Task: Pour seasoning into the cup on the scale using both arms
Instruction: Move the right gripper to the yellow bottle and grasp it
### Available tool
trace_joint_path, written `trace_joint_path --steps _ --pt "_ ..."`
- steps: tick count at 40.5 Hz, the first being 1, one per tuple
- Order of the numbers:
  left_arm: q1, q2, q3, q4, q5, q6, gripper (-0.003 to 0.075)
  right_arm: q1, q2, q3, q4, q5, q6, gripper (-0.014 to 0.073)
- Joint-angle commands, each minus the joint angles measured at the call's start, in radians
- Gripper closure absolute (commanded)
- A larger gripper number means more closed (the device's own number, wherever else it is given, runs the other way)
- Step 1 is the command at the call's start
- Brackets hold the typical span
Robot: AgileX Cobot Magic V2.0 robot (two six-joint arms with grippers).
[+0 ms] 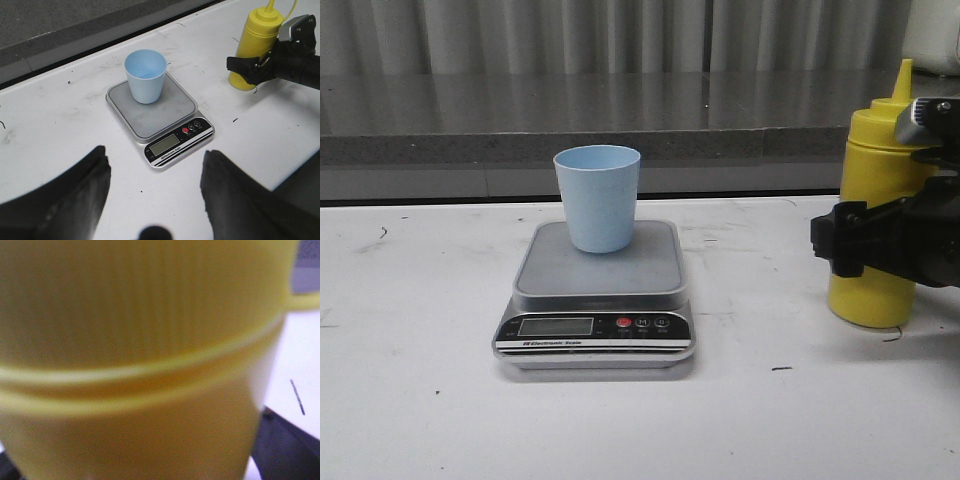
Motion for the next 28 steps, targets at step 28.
trace_joint_path --steps 28 --pt "-0.005 -0.002 -0.024 -0.006 -0.073 -0.006 0.0321 -0.002 -0.266 -0.003 -0.041 0.127 -0.214 0.0237"
